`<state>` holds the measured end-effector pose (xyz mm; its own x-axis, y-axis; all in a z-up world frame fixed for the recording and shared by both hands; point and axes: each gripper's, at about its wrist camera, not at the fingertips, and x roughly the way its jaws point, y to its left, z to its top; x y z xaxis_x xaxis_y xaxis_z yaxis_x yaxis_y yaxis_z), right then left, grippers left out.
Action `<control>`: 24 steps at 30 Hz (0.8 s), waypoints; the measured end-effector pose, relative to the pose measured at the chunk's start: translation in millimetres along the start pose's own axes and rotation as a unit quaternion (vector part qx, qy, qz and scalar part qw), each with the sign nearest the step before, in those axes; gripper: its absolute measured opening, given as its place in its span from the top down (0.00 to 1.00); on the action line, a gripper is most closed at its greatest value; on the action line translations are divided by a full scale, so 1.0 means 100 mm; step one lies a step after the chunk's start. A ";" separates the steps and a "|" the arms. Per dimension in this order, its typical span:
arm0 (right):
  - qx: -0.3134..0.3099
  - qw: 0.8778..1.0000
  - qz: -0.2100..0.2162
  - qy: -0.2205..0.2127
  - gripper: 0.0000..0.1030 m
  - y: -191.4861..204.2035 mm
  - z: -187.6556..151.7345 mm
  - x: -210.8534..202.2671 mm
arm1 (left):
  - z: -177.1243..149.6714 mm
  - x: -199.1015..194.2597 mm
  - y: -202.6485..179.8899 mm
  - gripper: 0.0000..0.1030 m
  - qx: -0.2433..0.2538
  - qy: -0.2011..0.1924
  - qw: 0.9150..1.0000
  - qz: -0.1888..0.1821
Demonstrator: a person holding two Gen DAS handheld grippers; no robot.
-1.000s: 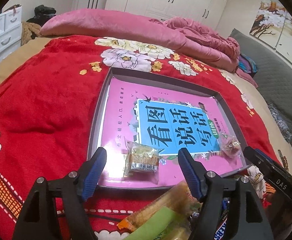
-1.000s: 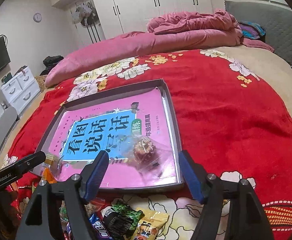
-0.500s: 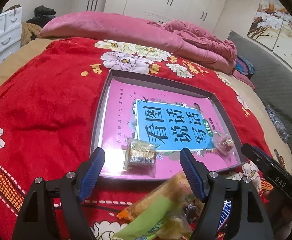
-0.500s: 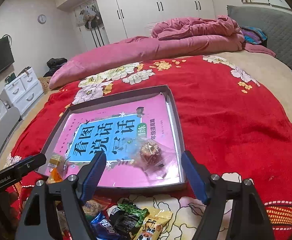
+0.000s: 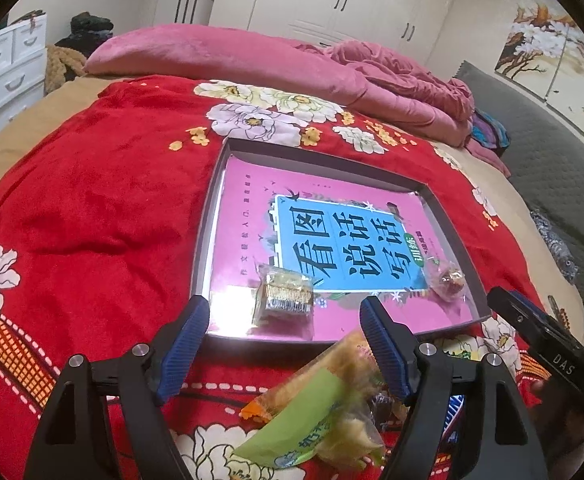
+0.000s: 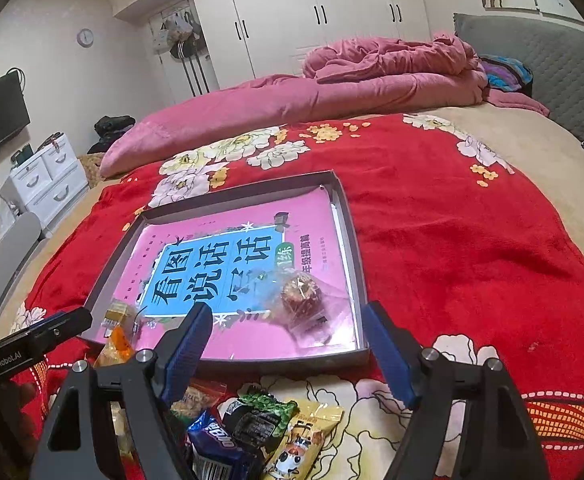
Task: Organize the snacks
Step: 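Withdraw both tools from the tray back toward the snack pile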
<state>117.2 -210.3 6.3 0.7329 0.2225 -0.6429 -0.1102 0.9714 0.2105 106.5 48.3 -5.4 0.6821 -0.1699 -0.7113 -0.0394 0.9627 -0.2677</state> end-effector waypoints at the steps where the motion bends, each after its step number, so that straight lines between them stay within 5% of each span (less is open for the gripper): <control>1: -0.001 1.000 -0.002 0.000 0.25 0.00 0.00 -0.01 | -0.01 -0.01 0.01 0.23 0.000 0.001 1.000 0.000; 24: 0.024 1.000 -0.014 0.010 0.25 -0.07 -0.13 -0.19 | -0.18 -0.17 -0.13 0.23 0.038 0.015 0.999 -0.008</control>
<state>95.6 -220.7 7.5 0.7211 0.1966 -0.6644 -0.0564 0.9724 0.2265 81.9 34.8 -1.4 0.6600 -0.1899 -0.7269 0.0279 0.9730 -0.2289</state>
